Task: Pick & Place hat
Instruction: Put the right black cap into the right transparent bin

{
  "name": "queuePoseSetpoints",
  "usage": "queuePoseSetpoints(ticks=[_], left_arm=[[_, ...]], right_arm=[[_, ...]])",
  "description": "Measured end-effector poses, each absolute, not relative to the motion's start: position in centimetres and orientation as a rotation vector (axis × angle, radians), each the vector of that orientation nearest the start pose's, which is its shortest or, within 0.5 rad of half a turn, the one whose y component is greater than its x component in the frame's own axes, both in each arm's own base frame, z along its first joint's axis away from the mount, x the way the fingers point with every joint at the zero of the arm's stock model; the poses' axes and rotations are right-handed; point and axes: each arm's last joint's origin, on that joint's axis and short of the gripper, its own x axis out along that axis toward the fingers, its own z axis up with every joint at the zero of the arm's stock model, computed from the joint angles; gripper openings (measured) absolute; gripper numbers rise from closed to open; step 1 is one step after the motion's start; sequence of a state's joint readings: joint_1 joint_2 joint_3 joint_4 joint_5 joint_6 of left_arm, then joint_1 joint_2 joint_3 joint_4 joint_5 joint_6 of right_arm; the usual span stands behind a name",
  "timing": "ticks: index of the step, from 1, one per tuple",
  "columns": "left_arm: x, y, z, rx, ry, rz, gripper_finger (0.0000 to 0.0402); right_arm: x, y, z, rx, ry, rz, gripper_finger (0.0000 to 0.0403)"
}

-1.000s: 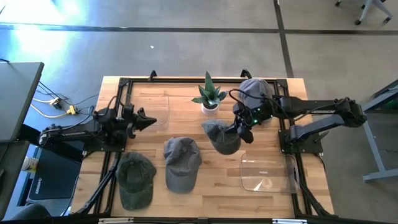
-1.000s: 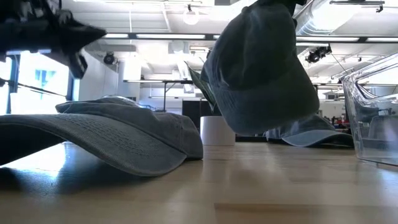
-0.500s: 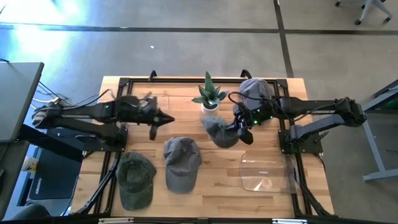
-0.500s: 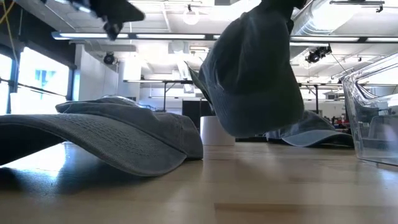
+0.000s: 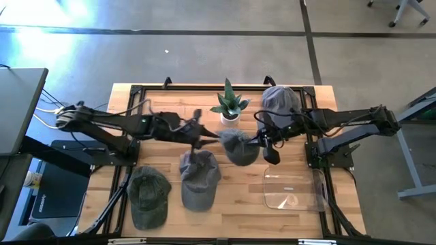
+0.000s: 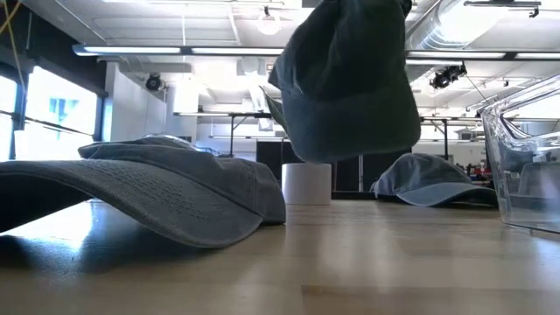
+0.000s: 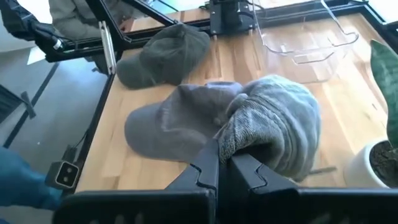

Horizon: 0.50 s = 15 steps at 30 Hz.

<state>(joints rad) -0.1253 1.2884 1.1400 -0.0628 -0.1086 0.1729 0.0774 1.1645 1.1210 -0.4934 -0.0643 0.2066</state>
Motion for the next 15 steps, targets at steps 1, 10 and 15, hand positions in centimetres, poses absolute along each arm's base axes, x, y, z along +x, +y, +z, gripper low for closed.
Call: queuePoseSetpoints(ticks=[1, 10, 15], left_arm=[[29.8, -3.5, 36.0, 0.206, 0.201, -0.042, 0.008], [36.1, -3.8, 33.6, 0.276, 0.254, 0.101, 0.0247], [37.1, -3.6, 32.4, 0.303, 0.317, 0.231, 0.0255]], right_arm=[[24.5, 2.2, 34.6, 0.192, 0.55, 0.087, 0.0002], [24.1, 2.1, 35.5, 0.202, 0.514, 0.095, 0.0002], [23.8, 2.2, 36.5, 0.207, 0.489, 0.112, 0.0006]])
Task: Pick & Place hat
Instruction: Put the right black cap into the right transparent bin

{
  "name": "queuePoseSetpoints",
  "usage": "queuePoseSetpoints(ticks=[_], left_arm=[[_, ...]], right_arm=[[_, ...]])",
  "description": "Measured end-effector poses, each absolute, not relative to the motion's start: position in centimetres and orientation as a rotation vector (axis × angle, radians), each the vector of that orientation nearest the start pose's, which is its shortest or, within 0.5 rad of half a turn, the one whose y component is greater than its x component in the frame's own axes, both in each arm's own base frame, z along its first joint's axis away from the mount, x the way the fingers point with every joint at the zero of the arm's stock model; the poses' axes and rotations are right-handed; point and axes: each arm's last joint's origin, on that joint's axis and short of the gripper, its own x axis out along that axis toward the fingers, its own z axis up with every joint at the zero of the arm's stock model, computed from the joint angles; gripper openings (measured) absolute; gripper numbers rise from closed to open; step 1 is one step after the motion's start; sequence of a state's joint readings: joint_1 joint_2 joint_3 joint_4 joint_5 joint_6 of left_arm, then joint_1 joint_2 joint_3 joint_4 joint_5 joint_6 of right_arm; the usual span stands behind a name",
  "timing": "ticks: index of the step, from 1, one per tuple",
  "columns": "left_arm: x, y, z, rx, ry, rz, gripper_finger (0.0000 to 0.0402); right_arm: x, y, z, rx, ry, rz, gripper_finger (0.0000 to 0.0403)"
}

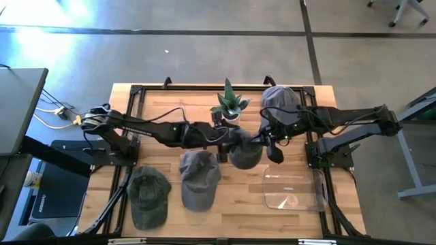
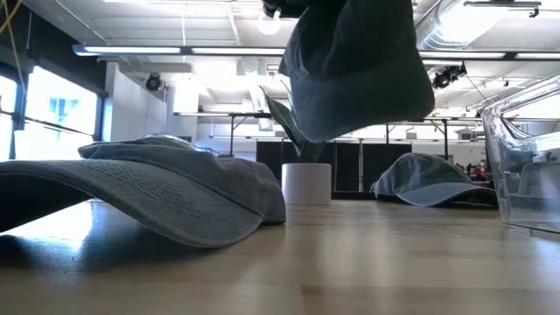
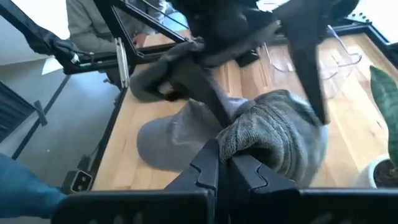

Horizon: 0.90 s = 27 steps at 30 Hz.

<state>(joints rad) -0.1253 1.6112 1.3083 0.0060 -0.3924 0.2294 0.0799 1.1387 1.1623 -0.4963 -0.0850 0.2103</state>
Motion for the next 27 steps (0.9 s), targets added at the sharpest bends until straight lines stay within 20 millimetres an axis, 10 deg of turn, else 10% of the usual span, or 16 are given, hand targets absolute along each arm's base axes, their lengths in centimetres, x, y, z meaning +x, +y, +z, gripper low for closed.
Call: queuePoseSetpoints(ticks=[6, 14, 18, 27], left_arm=[[36.9, -3.8, 31.3, 0.21, 0.408, 0.136, 0.0194], [37.0, -4.5, 32.1, 0.21, 0.402, -0.11, 0.0016], [36.9, -4.7, 33.6, 0.264, 0.407, -0.208, 0.0015], [35.9, -5.1, 36.9, 0.246, 0.459, -0.417, 0.0002]], right_arm=[[23.2, 2.2, 37.4, 0.228, 0.46, 0.14, 0.0005], [22.7, 2.5, 37.6, 0.311, 0.484, 0.238, 0.0007], [22.4, 2.6, 37.2, 0.351, 0.538, 0.269, 0.0012], [20.0, 1.1, 36.9, 0.371, 0.652, 0.269, 0.0183]])
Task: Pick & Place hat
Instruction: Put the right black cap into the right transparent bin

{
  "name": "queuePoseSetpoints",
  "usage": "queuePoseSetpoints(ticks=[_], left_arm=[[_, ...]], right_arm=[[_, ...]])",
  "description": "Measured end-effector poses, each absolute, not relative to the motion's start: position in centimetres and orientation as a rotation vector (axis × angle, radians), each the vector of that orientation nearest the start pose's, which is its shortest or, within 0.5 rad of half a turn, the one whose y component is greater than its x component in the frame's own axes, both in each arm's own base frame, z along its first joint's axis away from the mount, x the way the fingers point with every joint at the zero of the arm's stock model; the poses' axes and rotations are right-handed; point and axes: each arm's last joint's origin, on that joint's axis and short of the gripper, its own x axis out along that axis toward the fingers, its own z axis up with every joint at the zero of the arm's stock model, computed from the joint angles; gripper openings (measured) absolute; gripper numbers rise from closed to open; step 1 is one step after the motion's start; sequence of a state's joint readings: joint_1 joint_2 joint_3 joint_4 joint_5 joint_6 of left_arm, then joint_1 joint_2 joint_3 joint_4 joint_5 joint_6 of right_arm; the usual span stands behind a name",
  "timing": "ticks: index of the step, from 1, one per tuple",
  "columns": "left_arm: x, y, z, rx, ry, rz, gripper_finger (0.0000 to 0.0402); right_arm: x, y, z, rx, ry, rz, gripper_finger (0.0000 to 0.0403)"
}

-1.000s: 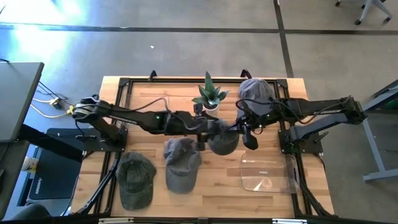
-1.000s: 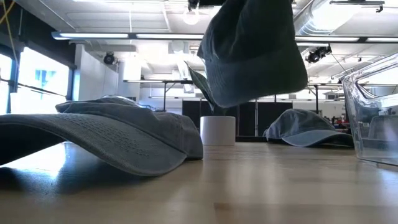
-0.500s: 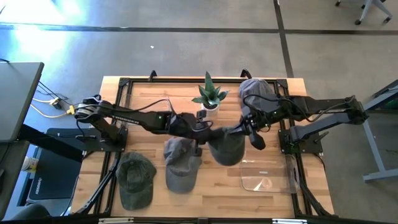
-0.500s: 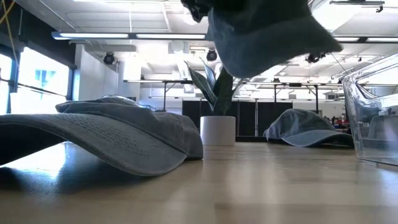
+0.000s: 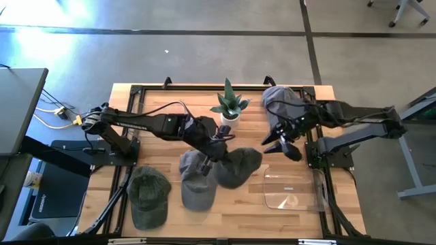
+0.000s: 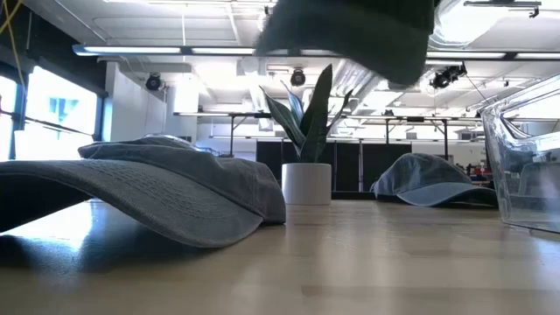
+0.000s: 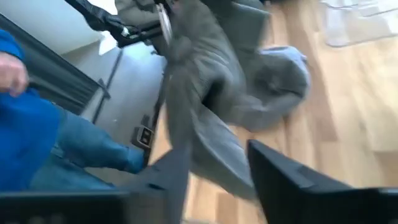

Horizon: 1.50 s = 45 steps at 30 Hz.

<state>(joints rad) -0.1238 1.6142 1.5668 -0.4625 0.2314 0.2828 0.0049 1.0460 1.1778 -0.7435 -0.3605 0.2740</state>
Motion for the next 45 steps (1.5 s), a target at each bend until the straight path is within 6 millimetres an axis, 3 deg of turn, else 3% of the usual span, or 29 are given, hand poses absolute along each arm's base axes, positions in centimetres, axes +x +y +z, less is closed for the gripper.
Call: queuePoseSetpoints(ticks=[4, 7, 13, 17, 20, 23, 27, 31, 39, 42, 45], left_arm=[[35.8, -5.2, 37.6, 0.236, 0.441, -0.44, 0.0001], [35.7, -5.3, 38.4, 0.2, 0.43, -0.447, 0.0001], [35.6, -5.3, 39.4, 0.168, 0.417, -0.444, 0.0001], [35.5, -5.2, 39.4, 0.116, 0.437, -0.432, 0.0], [35.5, -5.3, 39.4, 0.093, 0.441, -0.428, 0.0], [35.5, -5.3, 39.4, 0.057, 0.449, -0.42, 0.0], [35.5, -5.3, 39.4, 0.025, 0.455, -0.412, 0.0], [35.5, -5.2, 39.4, 0.006, 0.459, -0.405, 0.0], [35.6, -5.2, 39.4, 0.008, 0.455, -0.381, 0.0], [35.6, -5.2, 39.4, 0.007, 0.455, -0.382, 0.0], [35.6, -5.2, 39.4, -0.016, 0.458, -0.395, 0.0]], right_arm=[[17.6, 0.9, 36.6, 0.279, 0.736, 0.246, 0.0271], [16.5, 1.6, 35.2, 0.241, 0.812, 0.242, 0.03], [16.4, 3.7, 31.2, 0.29, 0.687, 0.288, 0.0303], [15.5, 3.9, 28.9, 0.3, 0.63, 0.185, 0.0303], [14.5, 3.5, 28.7, 0.323, 0.554, 0.115, 0.0303], [14.0, 3.3, 30.0, 0.287, 0.399, 0.117, 0.0303], [14.9, 3.5, 31.6, 0.111, 0.211, 0.181, 0.0303], [17.1, 3.9, 30.8, 0.008, 0.233, 0.264, 0.0303], [21.5, 4.7, 29.4, 0.114, 0.29, 0.597, 0.0292], [21.9, 5.2, 30.2, 0.222, 0.332, 0.74, 0.0246], [21.7, 5.5, 31.3, 0.305, 0.358, 0.847, 0.0159]])
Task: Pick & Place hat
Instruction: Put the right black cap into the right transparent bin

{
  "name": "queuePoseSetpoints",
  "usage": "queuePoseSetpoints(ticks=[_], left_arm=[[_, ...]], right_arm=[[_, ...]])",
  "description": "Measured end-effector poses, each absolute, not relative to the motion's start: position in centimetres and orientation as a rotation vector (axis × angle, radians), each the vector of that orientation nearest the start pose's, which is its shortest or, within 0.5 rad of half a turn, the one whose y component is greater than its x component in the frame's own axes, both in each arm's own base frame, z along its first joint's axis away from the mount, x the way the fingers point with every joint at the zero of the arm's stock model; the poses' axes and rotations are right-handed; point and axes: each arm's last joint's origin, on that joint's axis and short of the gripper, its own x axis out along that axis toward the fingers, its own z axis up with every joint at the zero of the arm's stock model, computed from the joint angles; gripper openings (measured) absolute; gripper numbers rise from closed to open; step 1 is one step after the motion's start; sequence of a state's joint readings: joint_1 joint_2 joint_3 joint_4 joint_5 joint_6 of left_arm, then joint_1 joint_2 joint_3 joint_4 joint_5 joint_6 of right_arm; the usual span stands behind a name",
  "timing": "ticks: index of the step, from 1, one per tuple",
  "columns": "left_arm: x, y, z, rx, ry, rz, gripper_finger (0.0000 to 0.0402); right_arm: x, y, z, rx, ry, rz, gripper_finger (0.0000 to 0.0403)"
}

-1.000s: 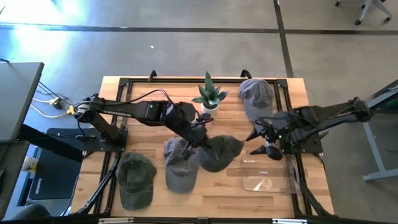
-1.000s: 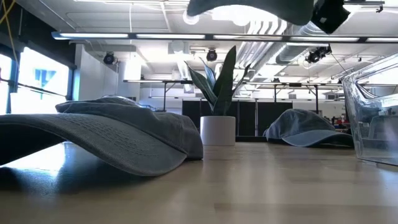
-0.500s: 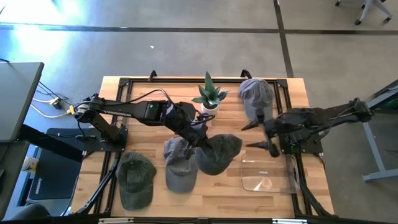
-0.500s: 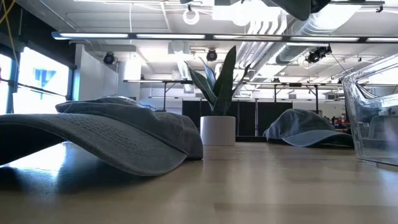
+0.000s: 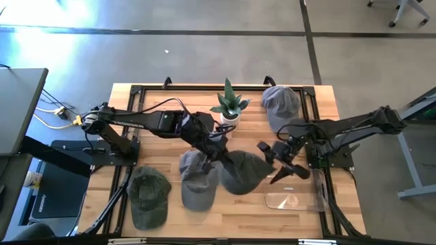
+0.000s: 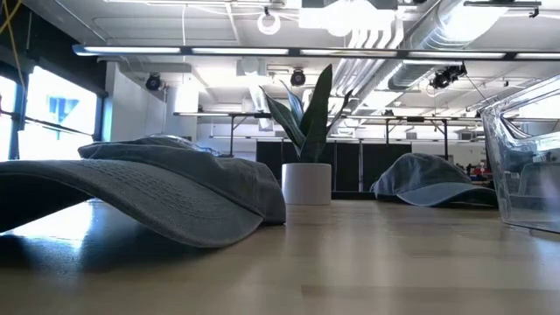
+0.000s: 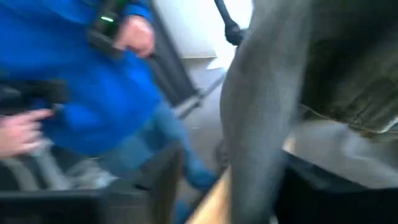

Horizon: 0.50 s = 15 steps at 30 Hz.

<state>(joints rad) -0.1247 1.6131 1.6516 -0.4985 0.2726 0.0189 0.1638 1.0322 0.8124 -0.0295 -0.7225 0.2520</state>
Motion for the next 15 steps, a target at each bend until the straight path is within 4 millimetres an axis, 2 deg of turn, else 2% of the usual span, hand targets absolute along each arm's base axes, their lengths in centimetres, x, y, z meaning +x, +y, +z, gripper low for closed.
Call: queuePoseSetpoints(ticks=[3, 4, 5, 8, 11, 15], left_arm=[[35.5, -5.4, 39.4, -0.058, 0.464, -0.436, 0.0], [35.5, -5.4, 39.5, -0.068, 0.464, -0.456, 0.0], [35.5, -5.5, 39.5, -0.079, 0.463, -0.473, 0.0], [35.4, -5.6, 39.6, -0.117, 0.457, -0.526, 0.0], [35.7, -5.8, 40.2, -0.165, 0.409, -0.55, 0.0004], [35.9, -5.5, 41.1, -0.213, 0.331, -0.605, 0.0041]], right_arm=[[21.3, 5.6, 32.3, 0.356, 0.365, 0.921, 0.0046], [21.1, 5.6, 32.6, 0.357, 0.358, 0.947, 0.0024], [20.8, 5.6, 32.9, 0.37, 0.355, 0.968, 0.0017], [20.3, 5.5, 33.7, 0.479, 0.372, 0.993, 0.0029], [20.1, 5.3, 34.4, 0.487, 0.32, 1.021, 0.0011], [20.2, 4.9, 34.8, 0.499, 0.286, 1.0, 0.0013]])
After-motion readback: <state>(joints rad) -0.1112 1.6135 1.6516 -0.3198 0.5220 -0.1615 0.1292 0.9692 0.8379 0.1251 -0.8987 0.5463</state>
